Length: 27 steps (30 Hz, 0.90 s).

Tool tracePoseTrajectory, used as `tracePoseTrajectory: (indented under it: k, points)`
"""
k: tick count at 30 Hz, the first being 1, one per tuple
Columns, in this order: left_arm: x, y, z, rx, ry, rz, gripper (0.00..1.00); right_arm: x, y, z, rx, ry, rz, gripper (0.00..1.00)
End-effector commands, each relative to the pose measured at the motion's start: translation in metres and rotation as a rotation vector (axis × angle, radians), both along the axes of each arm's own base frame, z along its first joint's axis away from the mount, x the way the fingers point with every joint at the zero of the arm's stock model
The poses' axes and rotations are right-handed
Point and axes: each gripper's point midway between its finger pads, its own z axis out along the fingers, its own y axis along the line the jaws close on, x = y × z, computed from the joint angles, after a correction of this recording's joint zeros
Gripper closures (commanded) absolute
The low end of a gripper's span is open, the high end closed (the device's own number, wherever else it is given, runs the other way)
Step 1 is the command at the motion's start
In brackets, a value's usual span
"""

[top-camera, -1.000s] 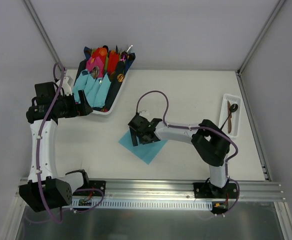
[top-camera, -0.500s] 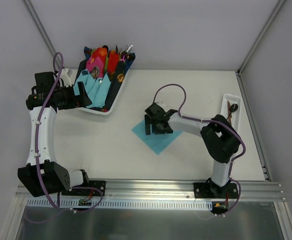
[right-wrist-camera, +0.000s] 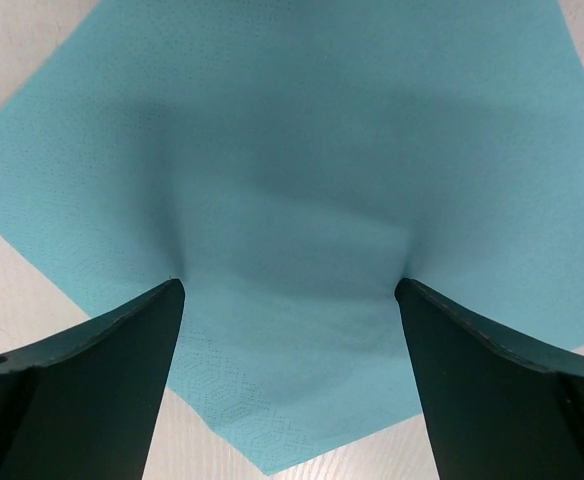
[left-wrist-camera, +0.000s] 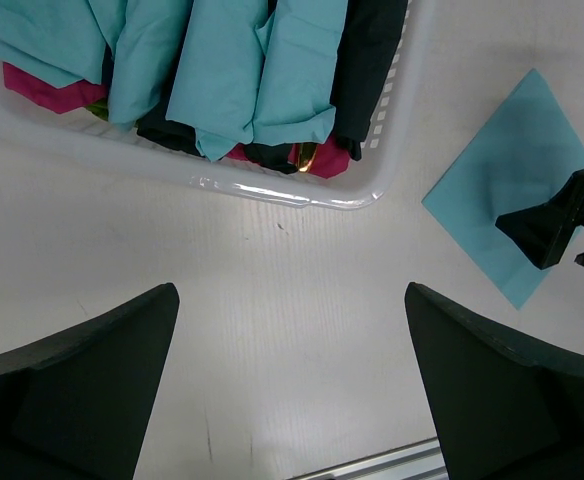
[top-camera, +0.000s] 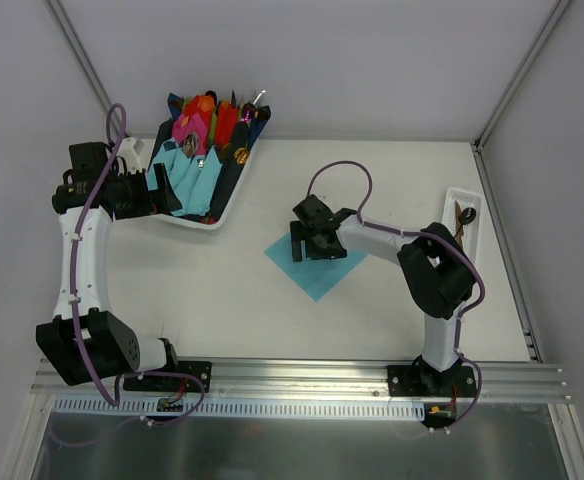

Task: Place the utensils on the paper napkin and roll it up

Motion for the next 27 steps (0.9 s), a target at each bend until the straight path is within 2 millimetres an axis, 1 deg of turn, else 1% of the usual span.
tracePoseTrajectory:
  k: [1, 2, 3, 5, 6, 7, 10, 11, 13, 14, 15, 16, 17, 18, 19, 20, 22, 23, 24, 25, 26, 27]
  points:
    - [-0.001, 0.001, 0.015, 0.003, -0.049, -0.012, 0.01, -0.004, 0.001, 0.008, -0.005, 0.022, 0.020, 0.07]
    - [-0.001, 0.000, 0.014, 0.002, -0.048, -0.013, 0.01, -0.003, 0.002, 0.013, -0.001, 0.012, 0.017, 0.07]
    - [-0.002, 0.000, 0.014, -0.002, -0.048, -0.011, 0.01, -0.001, 0.003, 0.027, 0.014, -0.012, 0.013, 0.07]
    - [-0.003, -0.004, 0.015, -0.015, -0.051, -0.026, 0.01, 0.001, 0.002, 0.044, 0.035, -0.036, -0.004, 0.07]
    - [-0.004, -0.005, 0.017, -0.015, -0.058, -0.028, 0.01, 0.004, 0.003, 0.056, 0.049, -0.059, -0.011, 0.07]
    - [-0.004, -0.005, 0.018, -0.019, -0.060, -0.030, 0.01, 0.004, 0.002, 0.073, 0.070, -0.084, -0.020, 0.06]
    - [-0.005, -0.006, 0.022, -0.020, -0.070, -0.029, 0.01, 0.012, 0.004, 0.112, 0.126, -0.157, -0.031, 0.05]
    - [-0.005, -0.006, 0.023, -0.019, -0.073, -0.030, 0.01, 0.016, -0.001, 0.132, 0.158, -0.194, -0.040, 0.05]
    - [-0.005, -0.006, 0.027, -0.015, -0.084, -0.032, 0.01, 0.020, -0.008, 0.151, 0.194, -0.217, -0.033, 0.06]
    - [-0.005, -0.005, 0.029, -0.011, -0.091, -0.033, 0.01, 0.027, -0.025, 0.165, 0.216, -0.241, -0.065, 0.08]
    - [-0.006, -0.006, 0.030, -0.010, -0.094, -0.033, 0.01, 0.030, -0.038, 0.171, 0.214, -0.250, -0.083, 0.14]
    - [-0.006, -0.005, 0.032, -0.005, -0.096, -0.028, 0.01, 0.033, -0.052, 0.174, 0.206, -0.260, -0.105, 0.18]
    - [-0.006, -0.004, 0.033, -0.002, -0.101, -0.026, 0.01, 0.031, -0.072, 0.168, 0.176, -0.247, -0.130, 0.21]
    - [-0.008, -0.004, 0.035, -0.001, -0.106, -0.021, 0.01, 0.039, -0.107, 0.177, 0.177, -0.273, -0.212, 0.28]
    - [-0.008, -0.004, 0.034, 0.004, -0.104, -0.019, 0.01, 0.040, -0.125, 0.177, 0.183, -0.270, -0.251, 0.31]
    - [-0.010, -0.004, 0.034, 0.008, -0.107, -0.022, 0.01, 0.040, -0.162, 0.174, 0.176, -0.270, -0.328, 0.34]
    - [-0.011, -0.004, 0.033, 0.010, -0.106, -0.026, 0.01, 0.038, -0.200, 0.171, 0.148, -0.265, -0.405, 0.39]
    - [-0.012, -0.005, 0.031, 0.011, -0.102, -0.025, 0.01, 0.038, -0.235, 0.166, 0.118, -0.258, -0.471, 0.41]
    - [-0.012, -0.005, 0.031, 0.008, -0.101, -0.027, 0.01, 0.036, -0.249, 0.164, 0.110, -0.253, -0.498, 0.45]
    - [-0.013, -0.006, 0.029, 0.004, -0.094, -0.027, 0.01, 0.036, -0.264, 0.157, 0.104, -0.236, -0.529, 0.48]
    - [-0.014, -0.006, 0.028, -0.001, -0.092, -0.027, 0.01, 0.034, -0.273, 0.150, 0.098, -0.211, -0.558, 0.51]
    - [-0.014, -0.007, 0.027, -0.007, -0.089, -0.023, 0.01, 0.029, -0.301, 0.140, 0.083, -0.185, -0.644, 0.56]
